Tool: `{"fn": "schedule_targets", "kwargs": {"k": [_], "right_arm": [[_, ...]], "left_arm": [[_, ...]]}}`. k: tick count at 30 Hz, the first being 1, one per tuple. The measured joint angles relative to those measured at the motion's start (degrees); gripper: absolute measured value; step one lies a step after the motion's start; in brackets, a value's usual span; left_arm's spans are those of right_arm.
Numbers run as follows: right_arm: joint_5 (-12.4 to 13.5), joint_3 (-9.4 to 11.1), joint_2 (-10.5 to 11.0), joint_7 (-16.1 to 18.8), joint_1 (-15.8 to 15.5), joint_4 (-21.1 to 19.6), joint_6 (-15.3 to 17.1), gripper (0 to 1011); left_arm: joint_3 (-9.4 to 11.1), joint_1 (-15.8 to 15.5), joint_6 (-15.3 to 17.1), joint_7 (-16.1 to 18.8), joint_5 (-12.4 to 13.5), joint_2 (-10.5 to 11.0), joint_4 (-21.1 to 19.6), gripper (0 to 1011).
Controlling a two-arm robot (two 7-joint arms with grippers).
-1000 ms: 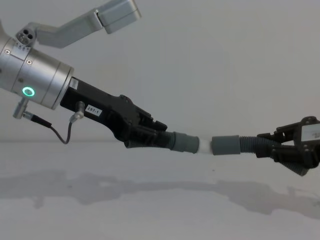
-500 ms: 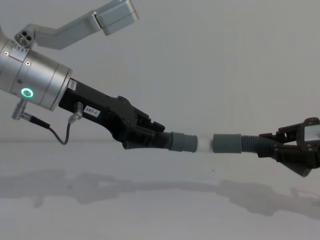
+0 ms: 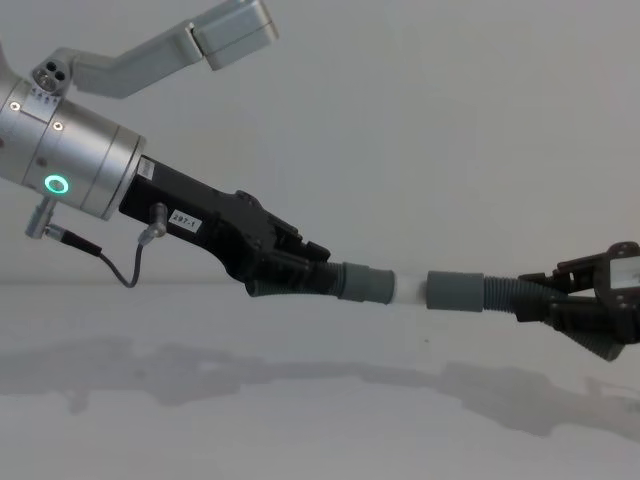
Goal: Use both hands to pick up one end of the pipe from the table, align the ends, and insert them.
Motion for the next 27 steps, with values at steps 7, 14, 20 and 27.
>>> {"fn": "schedule_targets", "kwargs": {"k": [7,14,20,27], "right_arm": [[0.12,-0.41,0.07,0.07,0.23,0.35,0.00,282],[0.15,-0.88,0.08,-0.05,0.60,1.00,0.23,282],[0.08,-1.16,-0.07,-0.49,0.97,1.67,0.56,282],[-0.08,-1.30,-0.34,-0.97,1.33,2.42,0.93,282]], "left_arm": [[0.17,-0.15,-0.04,0.02,-0.17,0.00,0.14,298],[0.33,-0.27,-0.16,-0.11,-0.45,0.06,0.26,298],[0.47,-0.36,-0.32,-0.41,-0.69,0.18,0.38,298],[0.61,-0.48,-0.48,-0.73,-0.96,0.27,0.51,298]]}}
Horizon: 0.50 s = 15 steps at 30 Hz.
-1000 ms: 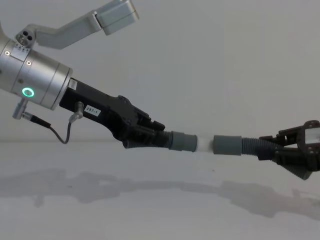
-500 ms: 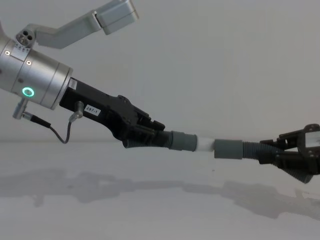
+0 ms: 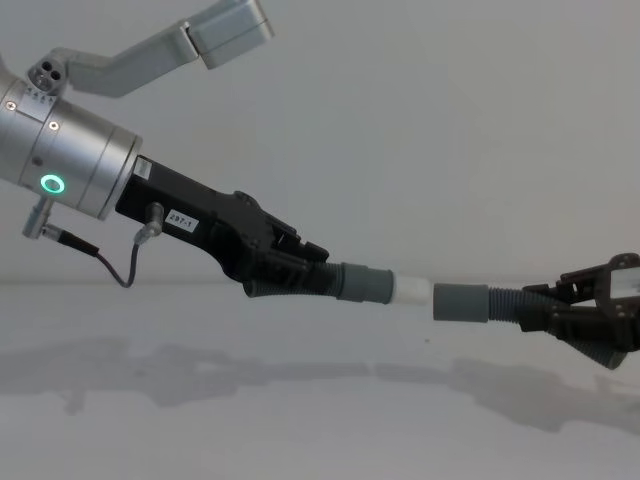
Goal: Use both hands to pick up one end of the pipe from the table, align the ends, and insert them.
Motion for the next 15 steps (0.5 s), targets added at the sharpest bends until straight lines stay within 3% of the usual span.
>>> {"fn": "schedule_targets", "kwargs": {"k": [15], "right_arm": [[0.45,-0.10,-0.54,0.43,0.56,1.09,0.15,282]], "left_arm": [[0.29,-0.44,-0.20,-0.36,-0.21,-0.40,1.07,298]]}}
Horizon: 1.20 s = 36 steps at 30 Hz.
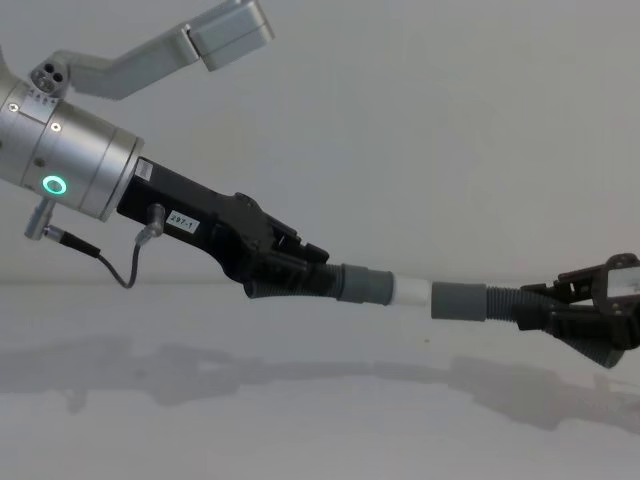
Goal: Use both hands to pick up one end of the pipe from the table, align the ends, and insert them.
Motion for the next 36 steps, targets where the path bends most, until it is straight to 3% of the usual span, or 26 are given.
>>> {"fn": "schedule_targets", "kwargs": {"k": [18,36], "right_arm": [[2.48,-0.37,-0.17,3.02,0.46,0.45,-0.60,282],[4.16,-0.83,-0.26,3.91,0.64,1.06,-1.01,281]], "left_arm": [[0.21,-0.49,-0.52,-0.40,0.10,-0.98,1.49,298],[0.01,-0.35,-1.25,-1.02,-0.92,-1.33,1.62,298]]}}
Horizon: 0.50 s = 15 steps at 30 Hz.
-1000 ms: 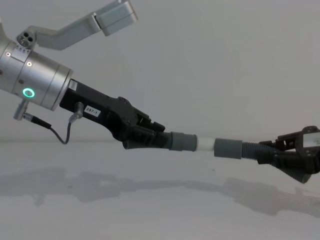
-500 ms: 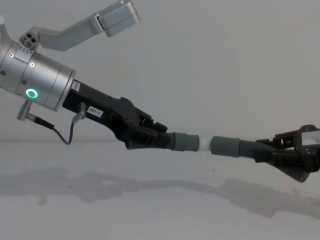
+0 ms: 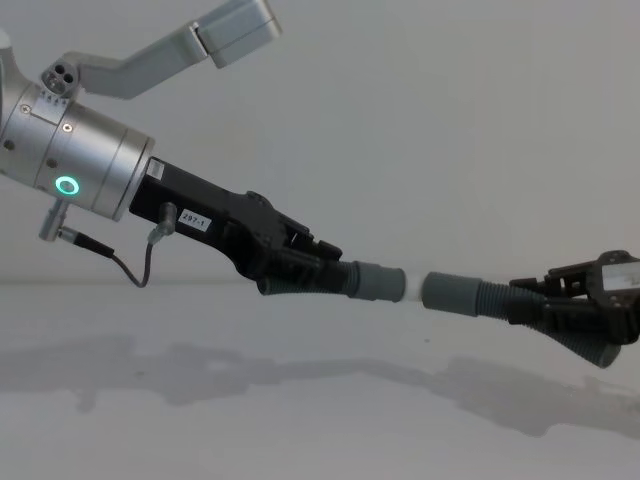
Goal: Use both hands to pick up one end of the pipe from the table, align the ends, and insert them.
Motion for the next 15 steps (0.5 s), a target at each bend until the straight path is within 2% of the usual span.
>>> {"fn": "schedule_targets", "kwargs": {"k": [15], "right_arm": [[0.38,-0.19,-0.02,0.09,0.07,0.19,-0.08,281]], "left_arm": [[-0.12,0.10,-0.25,-0.33,-0.66,-0.01,-0.07,298]]}}
